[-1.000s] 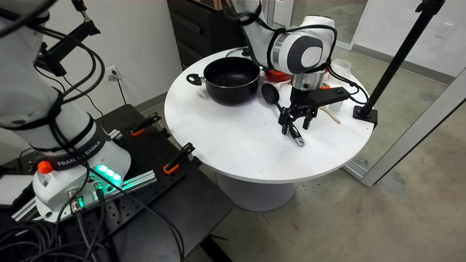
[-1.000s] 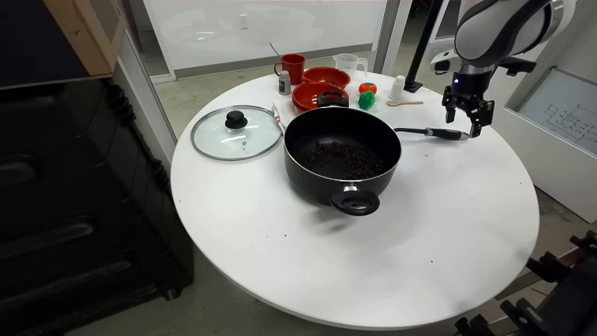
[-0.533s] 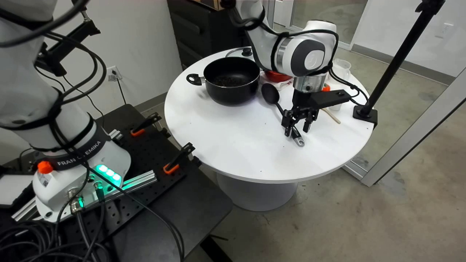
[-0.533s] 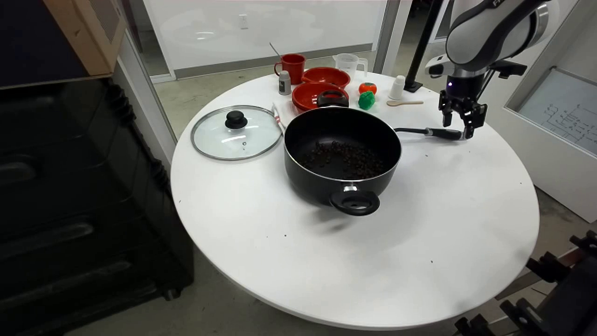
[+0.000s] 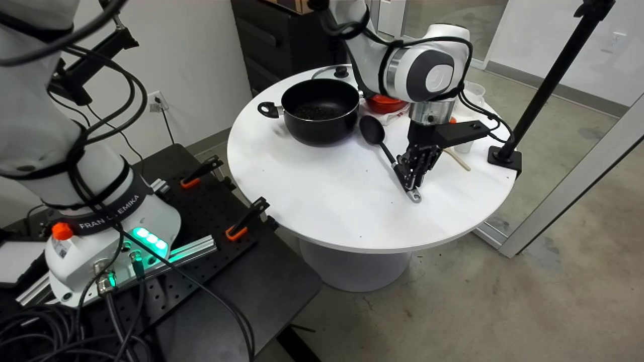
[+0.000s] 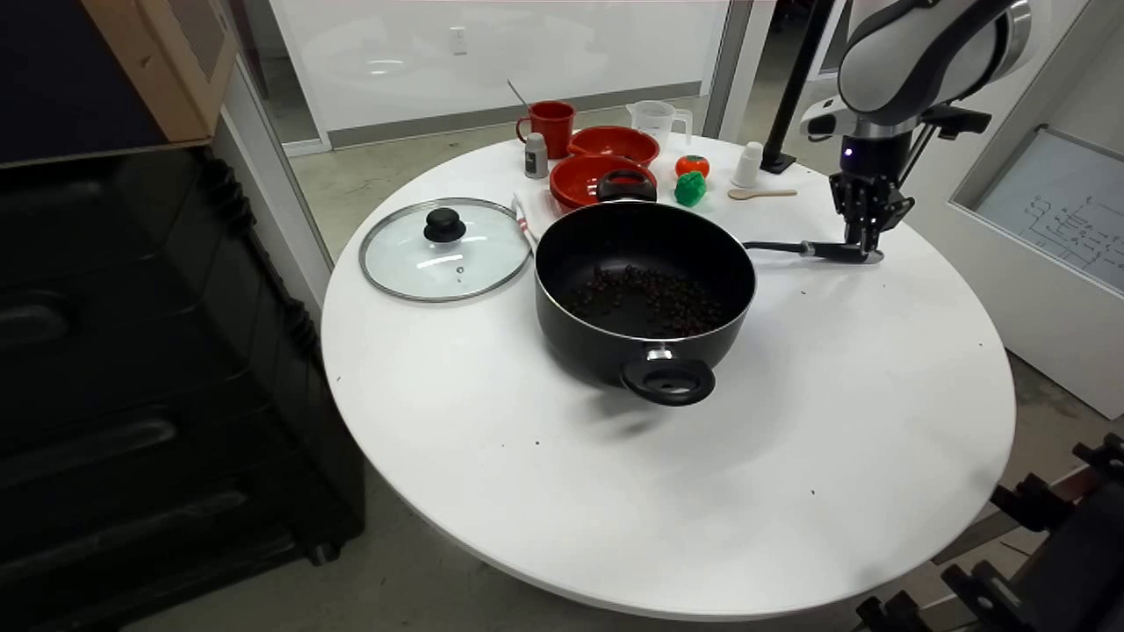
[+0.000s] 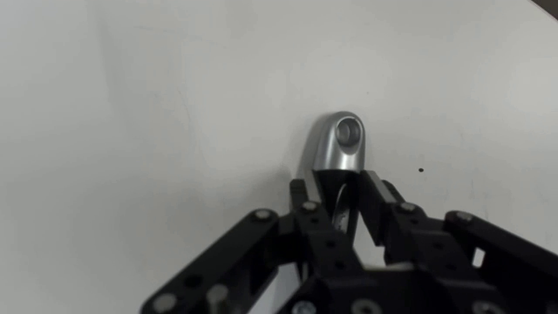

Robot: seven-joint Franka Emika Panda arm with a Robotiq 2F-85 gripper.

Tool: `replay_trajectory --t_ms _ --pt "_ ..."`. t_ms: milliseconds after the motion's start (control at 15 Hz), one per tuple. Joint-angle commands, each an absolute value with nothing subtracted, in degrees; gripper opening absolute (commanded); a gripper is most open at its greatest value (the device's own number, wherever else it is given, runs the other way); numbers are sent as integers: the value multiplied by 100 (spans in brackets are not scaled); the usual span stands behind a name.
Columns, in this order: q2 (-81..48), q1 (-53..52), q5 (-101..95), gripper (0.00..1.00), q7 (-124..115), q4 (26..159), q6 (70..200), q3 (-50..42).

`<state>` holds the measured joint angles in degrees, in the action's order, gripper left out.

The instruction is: Use the black ladle to stir the contents in the black pot

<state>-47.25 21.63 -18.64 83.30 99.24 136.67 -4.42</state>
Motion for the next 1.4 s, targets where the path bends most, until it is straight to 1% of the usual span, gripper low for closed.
replay_trajectory --t_ms 0,67,133,200,467,533,600,1067,1133,1200,1267,1333 --pt "-4767 2139 -1738 5 8569 9811 13493 -451" --pt "-4758 2148 -1725 2 8584 9795 13469 -443" --pt "-4738 2163 -1705 4 8612 9793 13450 -428" --pt "-4728 2174 -1696 0 8633 9771 13457 -426" --pt "-4770 2126 -1710 0 8592 9723 13390 -466" --pt "-4800 2103 -1725 26 8572 9702 13376 -476" --pt "-4828 2076 -1729 28 8533 9673 13329 -487" --pt "-4957 1961 -1802 77 8465 9605 13303 -534" --pt "-4986 1946 -1805 80 8456 9594 13298 -538" --pt "-5007 1937 -1804 77 8455 9586 13291 -537" --pt "-5023 1928 -1802 69 8453 9579 13290 -537" --pt "-5036 1921 -1805 52 8457 9573 13299 -537"
